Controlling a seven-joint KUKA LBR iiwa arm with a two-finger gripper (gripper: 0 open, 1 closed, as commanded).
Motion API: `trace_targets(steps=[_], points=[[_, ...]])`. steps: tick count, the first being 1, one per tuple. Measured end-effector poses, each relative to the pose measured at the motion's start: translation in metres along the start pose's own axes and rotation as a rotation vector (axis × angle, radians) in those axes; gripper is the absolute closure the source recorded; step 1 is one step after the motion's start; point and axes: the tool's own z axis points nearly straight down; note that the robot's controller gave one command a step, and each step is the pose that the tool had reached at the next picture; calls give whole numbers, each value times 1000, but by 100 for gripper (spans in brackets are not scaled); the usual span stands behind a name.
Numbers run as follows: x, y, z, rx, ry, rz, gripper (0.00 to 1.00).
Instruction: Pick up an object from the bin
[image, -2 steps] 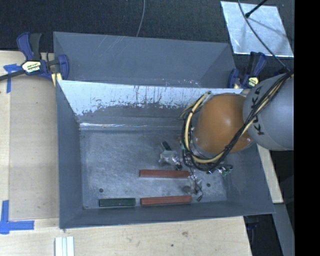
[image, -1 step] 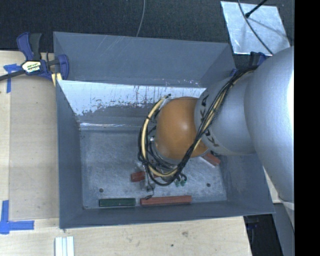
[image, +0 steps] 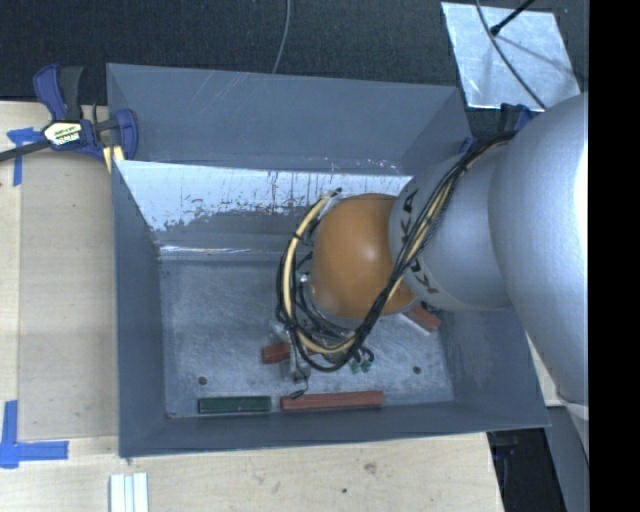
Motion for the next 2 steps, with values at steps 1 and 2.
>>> trace_targets(steps=[1, 2], points=[[15, 18, -105, 2, 2, 197, 100], [15, 18, -105, 2, 3, 196, 100]])
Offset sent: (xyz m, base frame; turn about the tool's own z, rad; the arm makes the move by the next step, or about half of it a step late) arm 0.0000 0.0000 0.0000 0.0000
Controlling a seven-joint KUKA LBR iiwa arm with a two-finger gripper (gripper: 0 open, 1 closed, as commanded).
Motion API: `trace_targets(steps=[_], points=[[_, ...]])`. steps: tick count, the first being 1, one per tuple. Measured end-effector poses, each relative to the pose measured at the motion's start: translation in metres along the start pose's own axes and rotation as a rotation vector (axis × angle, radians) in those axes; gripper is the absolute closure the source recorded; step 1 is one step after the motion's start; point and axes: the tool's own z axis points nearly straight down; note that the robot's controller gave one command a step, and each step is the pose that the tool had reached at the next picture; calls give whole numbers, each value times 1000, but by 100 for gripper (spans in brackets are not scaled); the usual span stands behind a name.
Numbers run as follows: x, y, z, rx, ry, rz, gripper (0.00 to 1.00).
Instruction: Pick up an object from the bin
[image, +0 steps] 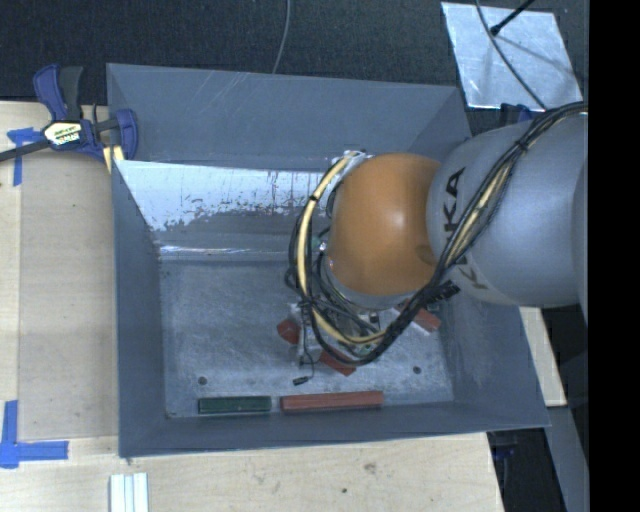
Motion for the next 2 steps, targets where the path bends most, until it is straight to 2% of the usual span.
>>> trace_targets(steps=[1, 2], points=[[-30, -22, -83, 1, 0, 11, 100], [-28, -21, -98, 1, 2, 12, 100]])
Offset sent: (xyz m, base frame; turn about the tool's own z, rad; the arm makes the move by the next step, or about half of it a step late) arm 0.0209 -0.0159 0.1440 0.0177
